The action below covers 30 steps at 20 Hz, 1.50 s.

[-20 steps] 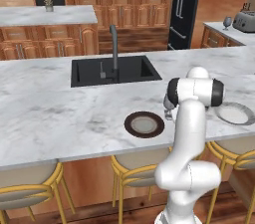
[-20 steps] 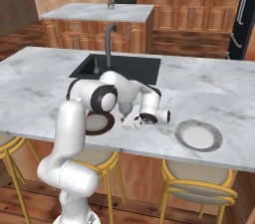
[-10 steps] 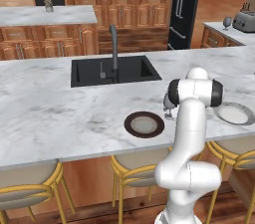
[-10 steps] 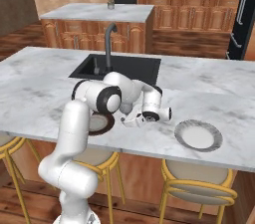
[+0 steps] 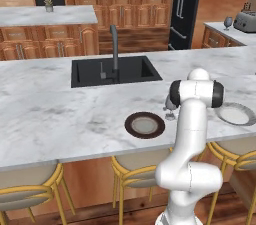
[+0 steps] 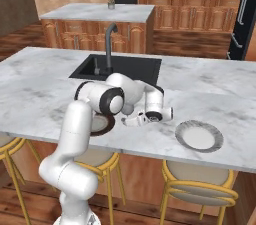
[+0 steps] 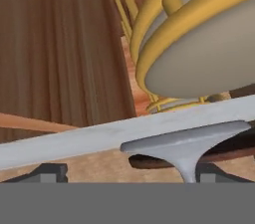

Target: Retrieve the wine glasses from the counter and place one next to each plate.

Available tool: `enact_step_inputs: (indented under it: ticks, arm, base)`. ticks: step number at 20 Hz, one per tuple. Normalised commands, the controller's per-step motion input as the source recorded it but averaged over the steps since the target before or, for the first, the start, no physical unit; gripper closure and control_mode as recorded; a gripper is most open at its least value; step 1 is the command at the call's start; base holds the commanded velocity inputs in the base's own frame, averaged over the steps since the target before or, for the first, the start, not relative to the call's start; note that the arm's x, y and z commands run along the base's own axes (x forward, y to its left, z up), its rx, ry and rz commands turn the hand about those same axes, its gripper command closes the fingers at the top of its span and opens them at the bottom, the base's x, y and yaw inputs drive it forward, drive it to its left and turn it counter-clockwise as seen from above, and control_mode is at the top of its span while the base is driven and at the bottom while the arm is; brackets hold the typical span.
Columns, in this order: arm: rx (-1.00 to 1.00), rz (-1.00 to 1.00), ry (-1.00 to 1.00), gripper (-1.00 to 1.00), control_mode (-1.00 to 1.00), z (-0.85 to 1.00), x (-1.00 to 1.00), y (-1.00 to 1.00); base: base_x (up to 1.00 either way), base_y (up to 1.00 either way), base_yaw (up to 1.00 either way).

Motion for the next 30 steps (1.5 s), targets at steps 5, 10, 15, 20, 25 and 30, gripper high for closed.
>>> enact_step_inputs:
  ticks: [5, 10, 15, 20, 25, 30]
  arm:
    - [0.02, 0.01, 0.05, -1.0, -1.0, 0.0, -0.29, 0.0]
    - [0.0, 0.0, 0.0, -1.0, -1.0, 0.0, -0.13, 0.0]
    - [0.0, 0.0, 0.0, -1.0, -1.0, -0.05, -0.03, 0.0]
    - [0.0, 0.0, 0.0, -1.0, -1.0, -0.02, 0.03, -0.11]
    - [0.0, 0.0, 0.0, -1.0, -1.0, 0.0, 0.0, -0.36]
    - [0.0, 0.0, 0.0, -1.0, -1.0, 0.0, 0.0, -0.4]
  base:
    - [0.0, 0.0, 0.0]
    - [0.0, 0.0, 0.0]
    - [0.0, 0.0, 0.0]
    - [0.0, 0.0, 0.0]
    - [0.0, 0.0, 0.0]
    - [0.0, 0.0, 0.0]
